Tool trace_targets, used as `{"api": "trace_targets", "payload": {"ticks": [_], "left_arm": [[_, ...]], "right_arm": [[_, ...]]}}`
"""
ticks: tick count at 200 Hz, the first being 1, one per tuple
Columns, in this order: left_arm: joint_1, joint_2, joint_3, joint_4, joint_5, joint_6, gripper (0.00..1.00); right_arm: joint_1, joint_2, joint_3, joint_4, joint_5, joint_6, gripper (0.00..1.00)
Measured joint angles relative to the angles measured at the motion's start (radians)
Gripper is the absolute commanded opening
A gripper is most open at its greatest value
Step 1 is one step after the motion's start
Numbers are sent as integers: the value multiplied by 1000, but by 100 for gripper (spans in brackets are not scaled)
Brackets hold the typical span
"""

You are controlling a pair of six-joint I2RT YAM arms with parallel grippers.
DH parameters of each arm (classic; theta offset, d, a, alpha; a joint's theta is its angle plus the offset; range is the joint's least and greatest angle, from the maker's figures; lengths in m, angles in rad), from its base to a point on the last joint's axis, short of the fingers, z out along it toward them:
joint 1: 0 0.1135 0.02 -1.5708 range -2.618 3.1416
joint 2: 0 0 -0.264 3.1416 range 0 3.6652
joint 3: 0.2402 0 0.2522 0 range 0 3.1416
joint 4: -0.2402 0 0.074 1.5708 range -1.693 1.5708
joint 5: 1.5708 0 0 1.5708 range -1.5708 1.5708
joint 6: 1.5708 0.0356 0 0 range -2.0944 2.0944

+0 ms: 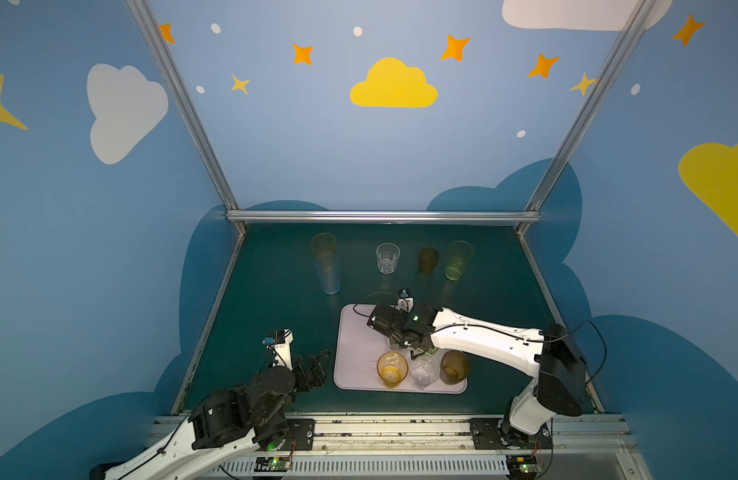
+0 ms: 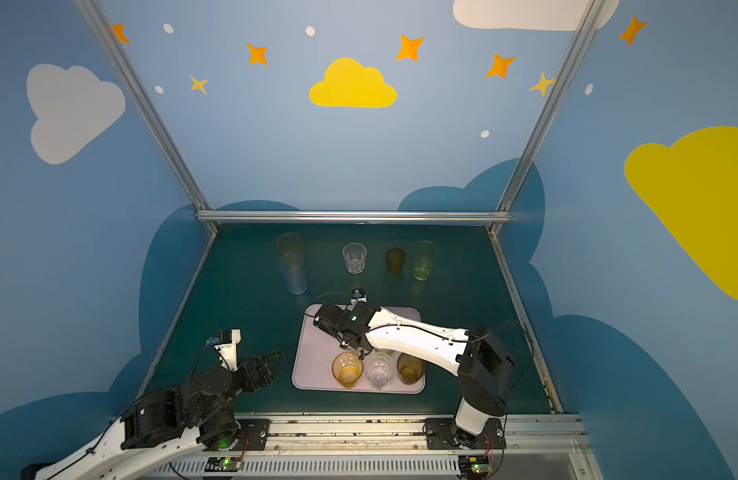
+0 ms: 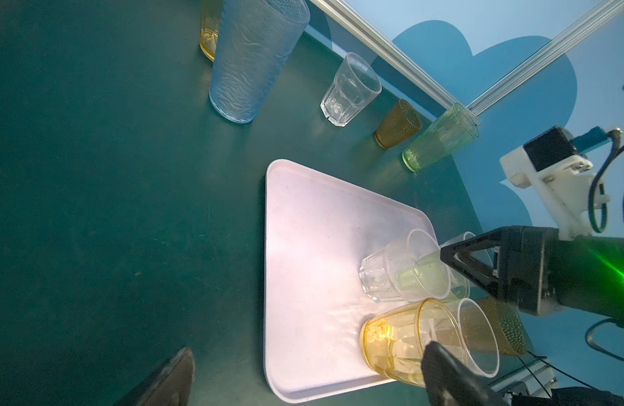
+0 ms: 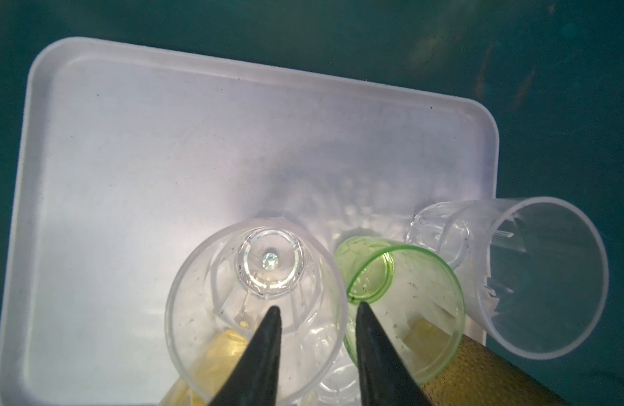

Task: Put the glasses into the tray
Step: 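Open the right gripper off the clear glass while the left arm reaches forward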

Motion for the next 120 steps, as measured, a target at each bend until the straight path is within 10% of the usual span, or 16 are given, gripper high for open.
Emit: {"api": "trace_targets", "payload": {"ticks": [51,120], "left_arm": [[0,84,5,25,-9,8,100],[46,385,131,130,10,79,100]], "right_arm": [[0,-128,-6,23,5,-27,77],[-52,-441,-212,156,-60,-88,87]]}}
